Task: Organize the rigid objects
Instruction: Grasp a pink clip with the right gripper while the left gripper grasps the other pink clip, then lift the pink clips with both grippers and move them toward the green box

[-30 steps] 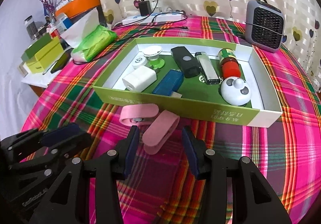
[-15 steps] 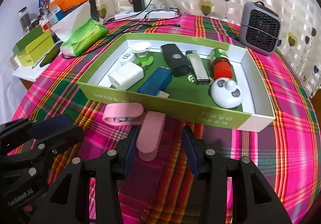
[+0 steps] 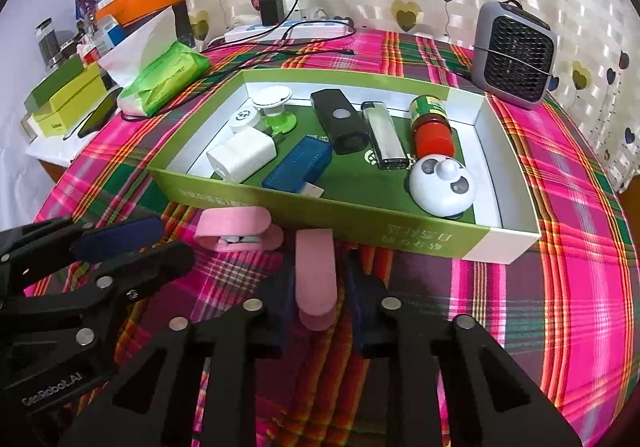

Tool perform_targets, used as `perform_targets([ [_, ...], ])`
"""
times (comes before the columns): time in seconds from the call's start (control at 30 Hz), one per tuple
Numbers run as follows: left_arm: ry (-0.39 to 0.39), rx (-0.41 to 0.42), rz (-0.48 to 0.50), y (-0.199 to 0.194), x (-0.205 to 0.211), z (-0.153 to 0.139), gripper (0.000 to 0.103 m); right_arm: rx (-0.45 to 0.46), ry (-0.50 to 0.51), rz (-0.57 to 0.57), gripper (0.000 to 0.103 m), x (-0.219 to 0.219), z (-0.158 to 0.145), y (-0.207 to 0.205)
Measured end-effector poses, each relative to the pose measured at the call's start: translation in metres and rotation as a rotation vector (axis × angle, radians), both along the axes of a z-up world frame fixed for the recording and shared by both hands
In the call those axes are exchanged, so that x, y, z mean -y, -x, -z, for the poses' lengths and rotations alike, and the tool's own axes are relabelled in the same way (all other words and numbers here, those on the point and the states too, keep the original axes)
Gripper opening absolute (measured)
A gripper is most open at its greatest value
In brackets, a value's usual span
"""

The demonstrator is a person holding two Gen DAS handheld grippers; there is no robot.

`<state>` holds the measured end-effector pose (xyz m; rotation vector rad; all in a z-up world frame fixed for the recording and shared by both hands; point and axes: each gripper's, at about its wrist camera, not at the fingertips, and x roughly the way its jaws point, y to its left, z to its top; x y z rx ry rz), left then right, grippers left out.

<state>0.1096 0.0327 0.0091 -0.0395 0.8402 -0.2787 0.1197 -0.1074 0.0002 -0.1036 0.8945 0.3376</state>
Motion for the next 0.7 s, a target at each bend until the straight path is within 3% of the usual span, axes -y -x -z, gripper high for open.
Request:
perform_targets([
  [0.33, 0.007, -0.005, 0.035, -0.012, 0.004, 0.002, 0.033, -0.009, -0.025, 0.01, 0.019, 0.017, -0.001, 0.008],
  [0.7, -0.011, -0.007, 0.171, -0.008, 0.028, 0.002, 0.033, -0.026, -0.058, 0.029, 0.019, 0.034, -0.001, 0.01],
])
